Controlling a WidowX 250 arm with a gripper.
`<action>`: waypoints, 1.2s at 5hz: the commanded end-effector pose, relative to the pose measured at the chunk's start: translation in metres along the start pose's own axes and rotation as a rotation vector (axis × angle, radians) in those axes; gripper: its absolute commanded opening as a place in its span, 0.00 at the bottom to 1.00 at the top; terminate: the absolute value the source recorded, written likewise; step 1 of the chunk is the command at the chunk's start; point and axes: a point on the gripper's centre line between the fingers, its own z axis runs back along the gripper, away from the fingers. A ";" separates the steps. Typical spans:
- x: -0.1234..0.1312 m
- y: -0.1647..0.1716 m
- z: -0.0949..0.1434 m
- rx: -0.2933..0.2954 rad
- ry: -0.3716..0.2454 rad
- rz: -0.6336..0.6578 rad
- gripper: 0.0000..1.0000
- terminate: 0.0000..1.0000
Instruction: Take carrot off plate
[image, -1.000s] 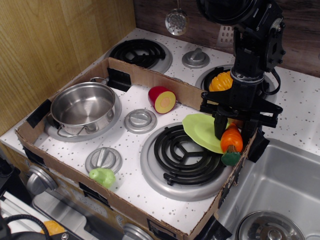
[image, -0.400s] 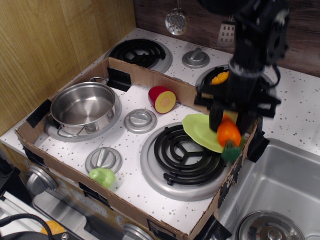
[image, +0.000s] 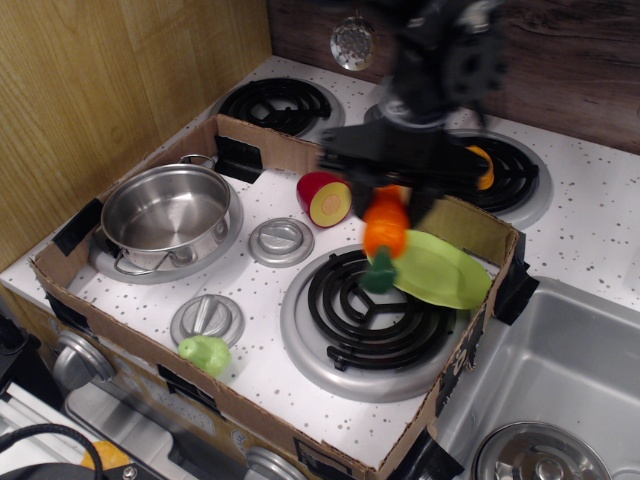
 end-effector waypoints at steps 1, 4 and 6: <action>0.011 0.067 -0.018 0.004 -0.142 -0.055 0.00 0.00; 0.038 0.095 -0.040 -0.040 -0.163 -0.053 0.00 0.00; 0.042 0.093 -0.038 -0.034 -0.170 -0.031 1.00 0.00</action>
